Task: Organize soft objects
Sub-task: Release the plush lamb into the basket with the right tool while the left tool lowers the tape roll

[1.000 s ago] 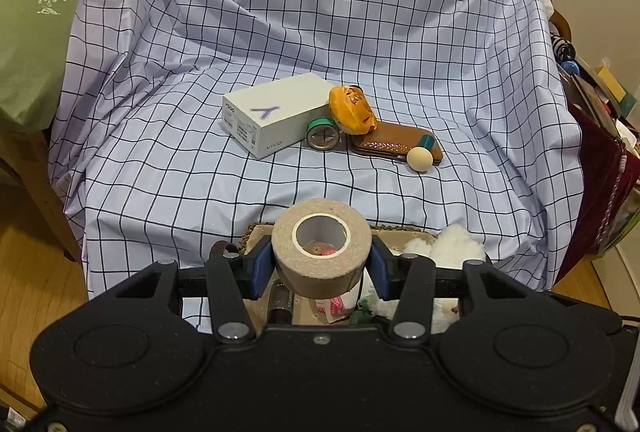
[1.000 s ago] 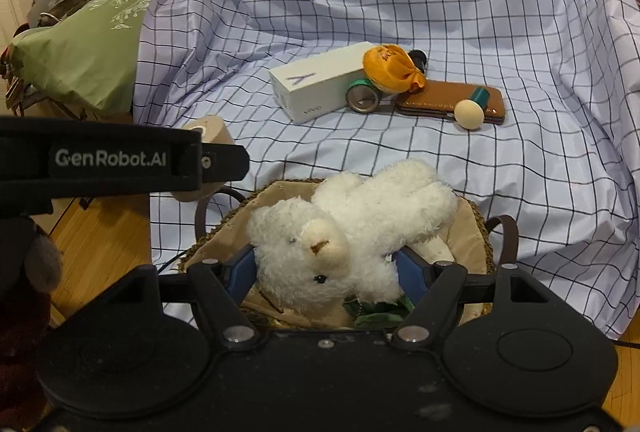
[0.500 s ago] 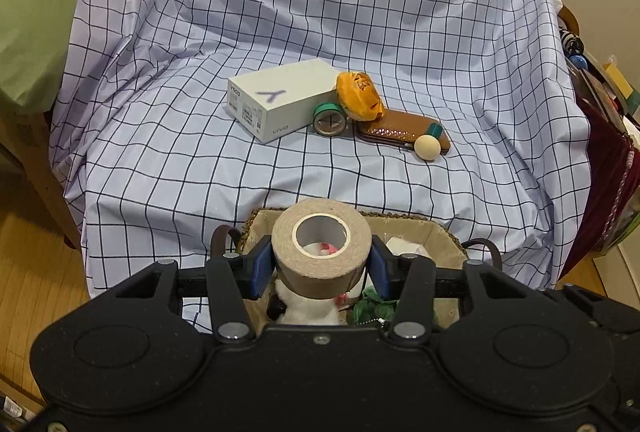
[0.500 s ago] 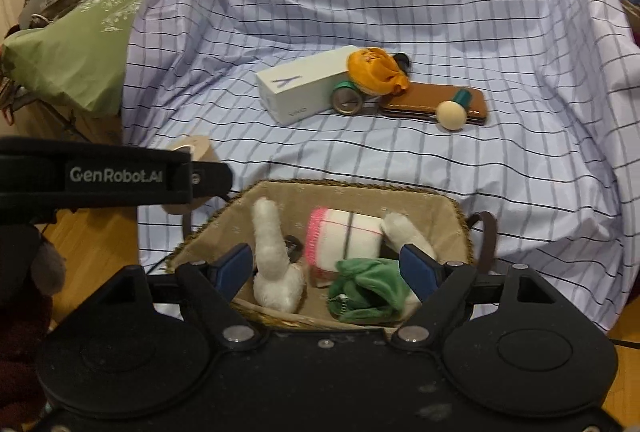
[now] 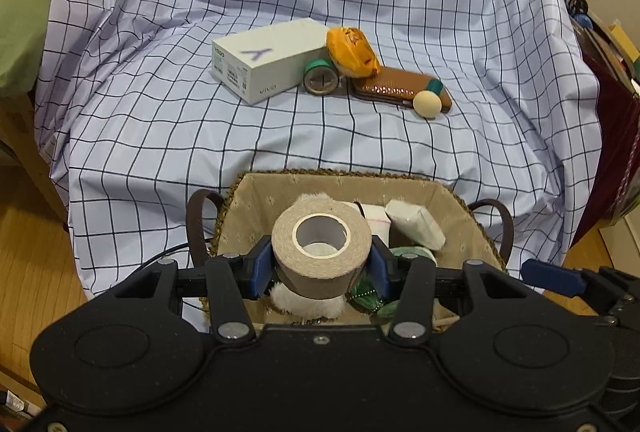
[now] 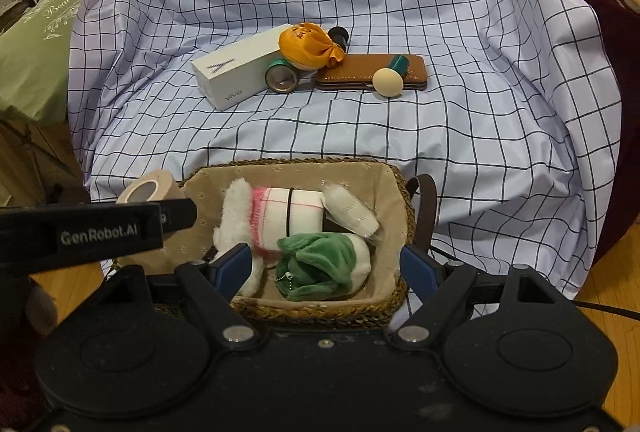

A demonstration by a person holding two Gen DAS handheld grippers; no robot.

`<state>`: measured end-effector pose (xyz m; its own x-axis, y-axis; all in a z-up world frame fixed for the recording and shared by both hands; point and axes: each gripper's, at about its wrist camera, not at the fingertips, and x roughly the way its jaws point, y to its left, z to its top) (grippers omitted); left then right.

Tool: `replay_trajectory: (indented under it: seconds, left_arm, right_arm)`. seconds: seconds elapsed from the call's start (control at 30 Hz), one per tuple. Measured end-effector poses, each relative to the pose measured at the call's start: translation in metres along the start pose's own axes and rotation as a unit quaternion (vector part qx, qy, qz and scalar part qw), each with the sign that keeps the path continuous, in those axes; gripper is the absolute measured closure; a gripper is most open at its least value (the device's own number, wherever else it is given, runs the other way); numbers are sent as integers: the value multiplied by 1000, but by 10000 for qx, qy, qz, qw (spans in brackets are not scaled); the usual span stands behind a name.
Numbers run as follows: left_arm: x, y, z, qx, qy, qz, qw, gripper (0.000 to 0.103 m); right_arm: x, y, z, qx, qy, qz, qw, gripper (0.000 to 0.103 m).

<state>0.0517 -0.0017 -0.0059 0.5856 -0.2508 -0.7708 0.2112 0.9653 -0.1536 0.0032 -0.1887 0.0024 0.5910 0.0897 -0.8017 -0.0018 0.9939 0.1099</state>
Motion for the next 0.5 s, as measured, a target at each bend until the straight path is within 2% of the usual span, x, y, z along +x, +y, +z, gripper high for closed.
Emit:
replay_trajectory:
  seconds: [0.27,0.33,0.5]
  left_arm:
    - [3,-1,-2,25,21,91,10000,54]
    - [3,0,-2,8,18,104,9999,45]
    - [1,0,-2,30,-26,133,9999,44]
  right_arm:
    - [1,1,-1,-9,16,-12,10000,22]
    - [1,2,0,-8,23,-19,10000,22]
    - [1,2,-1,-14,29,-22,10000,22]
